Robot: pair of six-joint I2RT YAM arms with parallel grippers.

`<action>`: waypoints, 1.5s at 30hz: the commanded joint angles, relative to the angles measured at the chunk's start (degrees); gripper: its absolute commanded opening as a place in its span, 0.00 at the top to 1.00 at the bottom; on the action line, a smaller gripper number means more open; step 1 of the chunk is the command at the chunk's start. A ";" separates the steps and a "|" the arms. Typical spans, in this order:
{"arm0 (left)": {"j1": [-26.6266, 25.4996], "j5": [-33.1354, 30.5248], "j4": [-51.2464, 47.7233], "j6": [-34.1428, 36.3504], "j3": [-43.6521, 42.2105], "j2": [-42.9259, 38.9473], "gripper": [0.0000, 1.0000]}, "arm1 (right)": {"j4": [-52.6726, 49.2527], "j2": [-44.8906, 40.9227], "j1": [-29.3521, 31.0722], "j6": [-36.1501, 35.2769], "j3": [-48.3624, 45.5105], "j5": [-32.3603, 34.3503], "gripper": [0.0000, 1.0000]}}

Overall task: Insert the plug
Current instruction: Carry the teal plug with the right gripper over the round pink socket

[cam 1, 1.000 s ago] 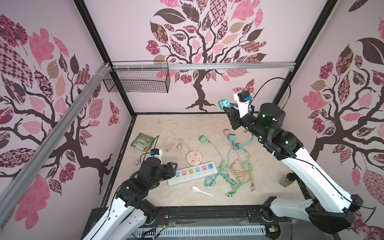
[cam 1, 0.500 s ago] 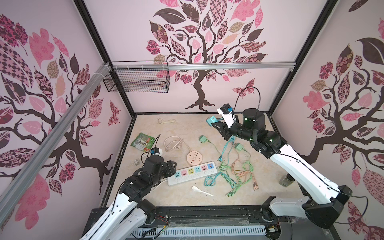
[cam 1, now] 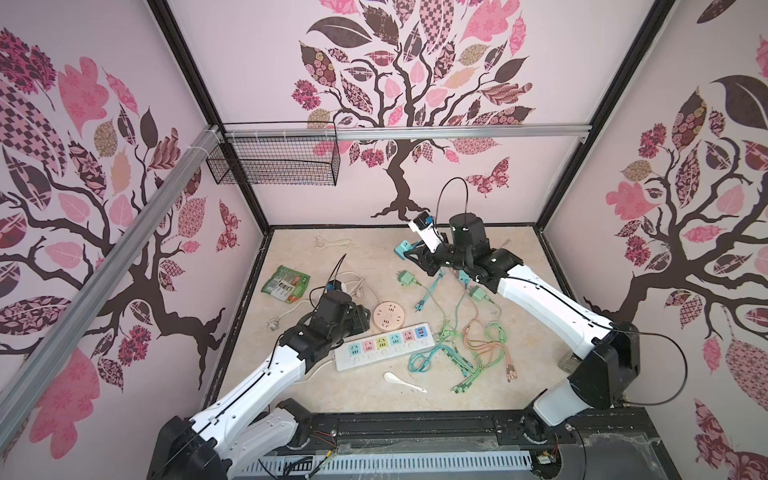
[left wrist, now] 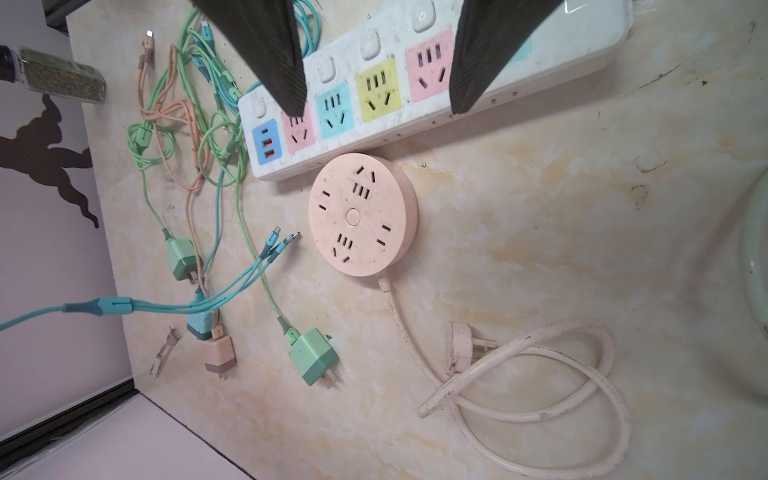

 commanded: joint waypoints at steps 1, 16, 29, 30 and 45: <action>0.98 1.61 4.01 1.01 2.26 3.45 0.44 | 3.05 1.66 0.10 1.35 0.29 -2.75 0.89; 4.17 7.88 11.94 0.39 2.47 15.43 0.55 | 3.63 8.16 0.25 3.77 -5.79 -4.97 0.90; 5.07 10.19 16.02 -0.68 2.22 22.59 0.69 | 0.19 13.66 3.07 2.56 -4.99 -1.60 0.92; 5.13 10.30 16.12 -0.67 2.18 22.84 0.69 | -0.12 13.90 3.21 2.31 -5.08 -1.34 0.92; 5.98 13.08 18.95 -0.67 2.66 28.02 0.75 | -2.97 16.58 5.50 -0.39 -6.71 2.88 0.93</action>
